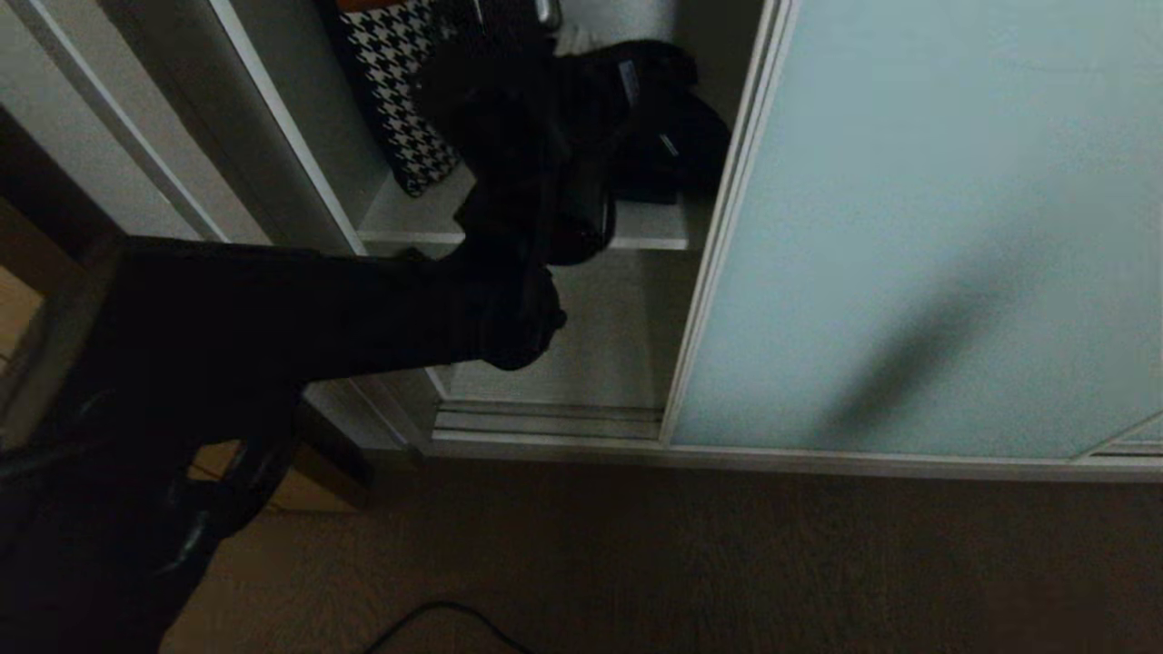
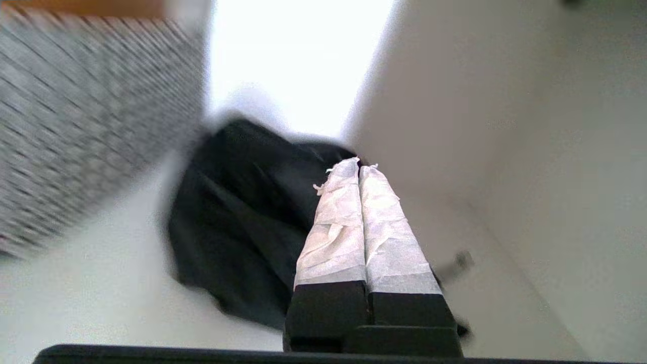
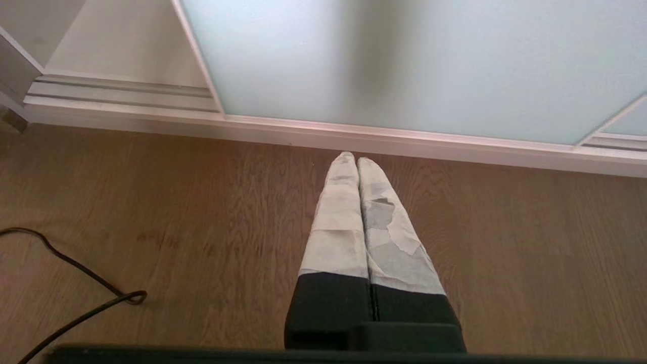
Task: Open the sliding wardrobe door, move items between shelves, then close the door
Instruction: Open the door
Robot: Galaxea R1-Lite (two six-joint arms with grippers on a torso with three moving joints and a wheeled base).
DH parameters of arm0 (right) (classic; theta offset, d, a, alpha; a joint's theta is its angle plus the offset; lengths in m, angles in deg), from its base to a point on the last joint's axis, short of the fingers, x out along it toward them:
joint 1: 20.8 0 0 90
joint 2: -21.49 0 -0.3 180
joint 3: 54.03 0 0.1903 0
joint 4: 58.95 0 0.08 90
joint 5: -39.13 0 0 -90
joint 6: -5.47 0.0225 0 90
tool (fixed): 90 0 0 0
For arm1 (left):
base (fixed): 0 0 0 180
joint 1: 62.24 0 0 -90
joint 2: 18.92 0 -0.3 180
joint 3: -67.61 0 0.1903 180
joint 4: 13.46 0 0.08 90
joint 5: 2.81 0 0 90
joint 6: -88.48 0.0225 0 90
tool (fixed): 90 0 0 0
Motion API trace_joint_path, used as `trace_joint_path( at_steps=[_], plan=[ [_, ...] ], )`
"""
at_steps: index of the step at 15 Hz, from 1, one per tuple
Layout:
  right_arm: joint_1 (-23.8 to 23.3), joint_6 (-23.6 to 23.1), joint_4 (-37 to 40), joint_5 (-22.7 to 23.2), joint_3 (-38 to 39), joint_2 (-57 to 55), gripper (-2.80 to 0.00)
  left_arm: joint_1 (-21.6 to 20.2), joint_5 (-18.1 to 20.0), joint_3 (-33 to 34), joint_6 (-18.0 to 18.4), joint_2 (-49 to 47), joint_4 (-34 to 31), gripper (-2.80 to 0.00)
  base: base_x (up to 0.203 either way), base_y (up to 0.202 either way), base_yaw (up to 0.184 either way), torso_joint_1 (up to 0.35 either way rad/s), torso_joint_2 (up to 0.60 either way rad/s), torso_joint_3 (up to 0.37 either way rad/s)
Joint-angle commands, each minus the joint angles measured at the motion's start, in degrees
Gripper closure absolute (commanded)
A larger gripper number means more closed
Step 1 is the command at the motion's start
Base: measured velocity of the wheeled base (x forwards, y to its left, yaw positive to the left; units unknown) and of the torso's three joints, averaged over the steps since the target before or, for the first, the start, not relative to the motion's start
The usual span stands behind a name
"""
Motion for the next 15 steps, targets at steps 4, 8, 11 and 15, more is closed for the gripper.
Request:
trace_joint_path(
  at_steps=[4, 8, 11, 15],
  plan=[
    [0.0, 0.0, 0.0, 0.0, 0.0, 0.0, 0.00, -6.1, -3.0, 19.0, 3.4, 15.2, 1.2, 0.00, 0.000, 0.000, 0.000, 0.000, 0.00, 0.000],
    [0.0, 0.0, 0.0, 0.0, 0.0, 0.0, 0.00, -13.8, -3.5, 44.9, 4.0, 33.4, 1.3, 0.00, 0.000, 0.000, 0.000, 0.000, 0.00, 0.000],
    [0.0, 0.0, 0.0, 0.0, 0.0, -0.1, 0.00, -19.8, -3.7, 66.7, 4.0, 49.3, 1.2, 0.00, 0.000, 0.000, 0.000, 0.000, 0.00, 0.000],
    [0.0, 0.0, 0.0, 0.0, 0.0, -0.1, 0.00, -25.8, -5.5, 90.5, 3.0, 72.0, -1.2, 0.00, 0.000, 0.000, 0.000, 0.000, 0.00, 0.000]
  ],
)
